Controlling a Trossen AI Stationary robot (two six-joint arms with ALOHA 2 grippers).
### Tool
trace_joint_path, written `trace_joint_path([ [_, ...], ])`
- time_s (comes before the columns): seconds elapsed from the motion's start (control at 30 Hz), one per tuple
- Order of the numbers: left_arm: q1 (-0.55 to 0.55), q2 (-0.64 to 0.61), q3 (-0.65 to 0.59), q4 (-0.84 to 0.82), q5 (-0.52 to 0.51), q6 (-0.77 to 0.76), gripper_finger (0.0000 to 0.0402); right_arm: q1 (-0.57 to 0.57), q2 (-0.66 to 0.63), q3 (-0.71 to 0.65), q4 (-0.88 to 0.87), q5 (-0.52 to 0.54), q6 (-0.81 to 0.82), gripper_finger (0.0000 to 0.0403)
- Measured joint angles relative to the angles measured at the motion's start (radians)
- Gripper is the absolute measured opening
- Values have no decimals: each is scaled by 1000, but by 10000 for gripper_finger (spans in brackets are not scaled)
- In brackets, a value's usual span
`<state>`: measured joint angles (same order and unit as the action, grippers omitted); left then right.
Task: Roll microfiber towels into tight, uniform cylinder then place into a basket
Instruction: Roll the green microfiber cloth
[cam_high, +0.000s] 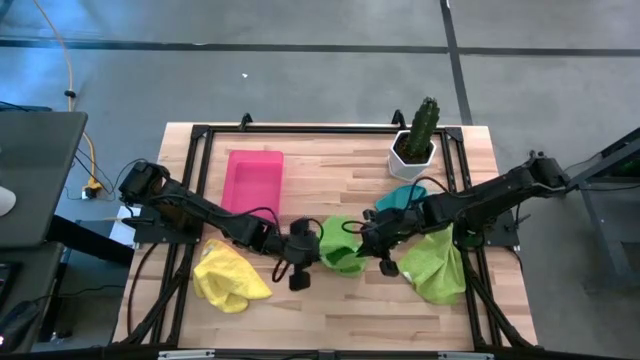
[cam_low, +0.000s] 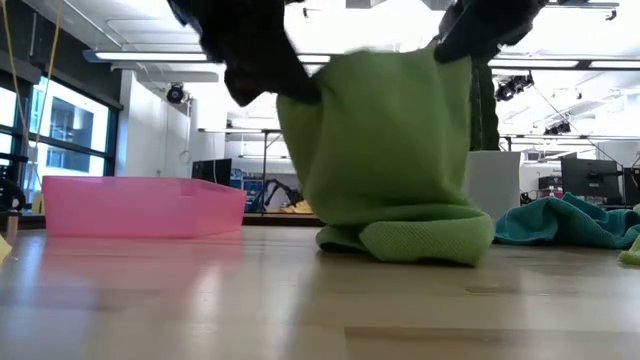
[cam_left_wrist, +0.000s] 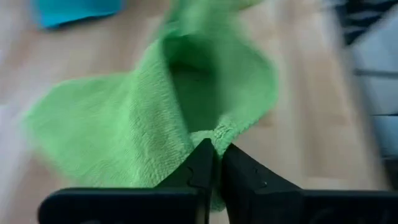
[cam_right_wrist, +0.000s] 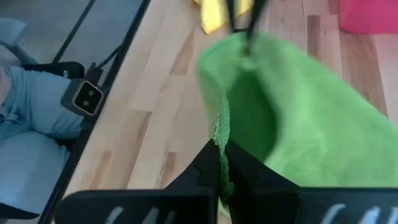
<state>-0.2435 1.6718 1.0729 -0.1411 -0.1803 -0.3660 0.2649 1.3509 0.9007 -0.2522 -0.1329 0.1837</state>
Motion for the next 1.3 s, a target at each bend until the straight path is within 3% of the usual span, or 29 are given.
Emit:
trace_joint_path([
  [0.13,-12,0,0,146,154,26,44,4,-36,62,-98,45,-62,1],
  [0.3,-16,0,1,250,275,94,62,31,-51,192,-209,244,-227,0],
  [0.5,-15,0,1,254,227,137,63,67,-49,313,-238,379,-392,0],
  [0.7,-15,0,1,257,93,195,62,105,-48,379,-238,471,-494,0],
  [0.87,-15,0,1,261,83,231,61,128,-48,420,-237,595,-533,0],
  [1.3,-16,76,0,239,33,159,61,129,-48,428,-122,656,-525,0],
])
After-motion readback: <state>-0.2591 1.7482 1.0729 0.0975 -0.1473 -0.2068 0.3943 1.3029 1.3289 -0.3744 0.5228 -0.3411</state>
